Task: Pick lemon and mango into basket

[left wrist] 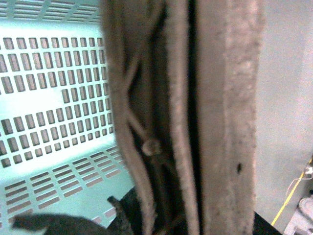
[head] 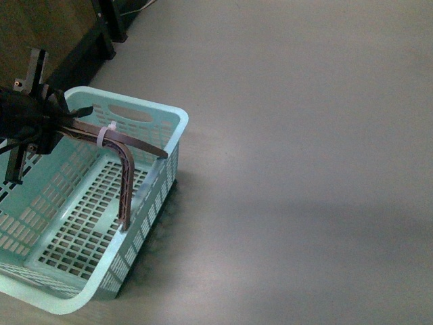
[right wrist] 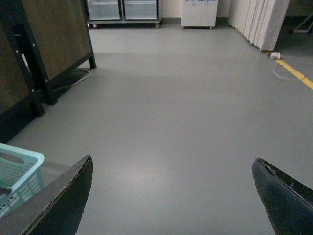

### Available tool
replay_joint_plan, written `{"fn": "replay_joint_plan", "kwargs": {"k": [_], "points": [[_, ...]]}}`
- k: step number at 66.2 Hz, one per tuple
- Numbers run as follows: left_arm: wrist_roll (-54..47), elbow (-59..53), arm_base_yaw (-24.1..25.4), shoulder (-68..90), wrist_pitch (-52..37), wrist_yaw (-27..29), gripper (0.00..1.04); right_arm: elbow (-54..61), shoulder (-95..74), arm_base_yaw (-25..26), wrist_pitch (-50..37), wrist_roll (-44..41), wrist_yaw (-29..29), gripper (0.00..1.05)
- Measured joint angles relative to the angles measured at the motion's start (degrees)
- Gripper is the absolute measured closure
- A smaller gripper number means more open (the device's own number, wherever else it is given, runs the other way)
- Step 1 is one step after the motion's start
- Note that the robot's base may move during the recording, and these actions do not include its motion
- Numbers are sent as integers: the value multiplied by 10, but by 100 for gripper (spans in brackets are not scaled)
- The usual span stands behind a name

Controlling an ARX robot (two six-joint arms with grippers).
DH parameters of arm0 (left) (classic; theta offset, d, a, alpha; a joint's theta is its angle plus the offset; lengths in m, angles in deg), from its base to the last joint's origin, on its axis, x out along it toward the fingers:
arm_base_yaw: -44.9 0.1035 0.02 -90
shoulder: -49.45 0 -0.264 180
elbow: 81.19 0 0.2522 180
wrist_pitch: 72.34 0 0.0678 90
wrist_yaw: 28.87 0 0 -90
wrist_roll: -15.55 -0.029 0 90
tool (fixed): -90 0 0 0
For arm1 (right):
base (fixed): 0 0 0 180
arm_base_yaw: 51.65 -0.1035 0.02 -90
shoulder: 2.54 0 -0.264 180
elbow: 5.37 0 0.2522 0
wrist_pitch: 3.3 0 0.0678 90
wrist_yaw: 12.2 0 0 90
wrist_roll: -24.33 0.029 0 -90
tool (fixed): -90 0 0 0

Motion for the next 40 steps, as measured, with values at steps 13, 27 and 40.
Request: {"fn": "replay_joint_plan", "kwargs": {"k": [13,27,40], "points": [[6,-31,-8,-30,-4,-11,90,0,0,0,0,0,0,9],[28,-129,-28,-224,57,-38,90,0,0,0,0,0,0,9],[70,-160,-28,-445,162,-53,90,0,0,0,0,0,0,9]]}}
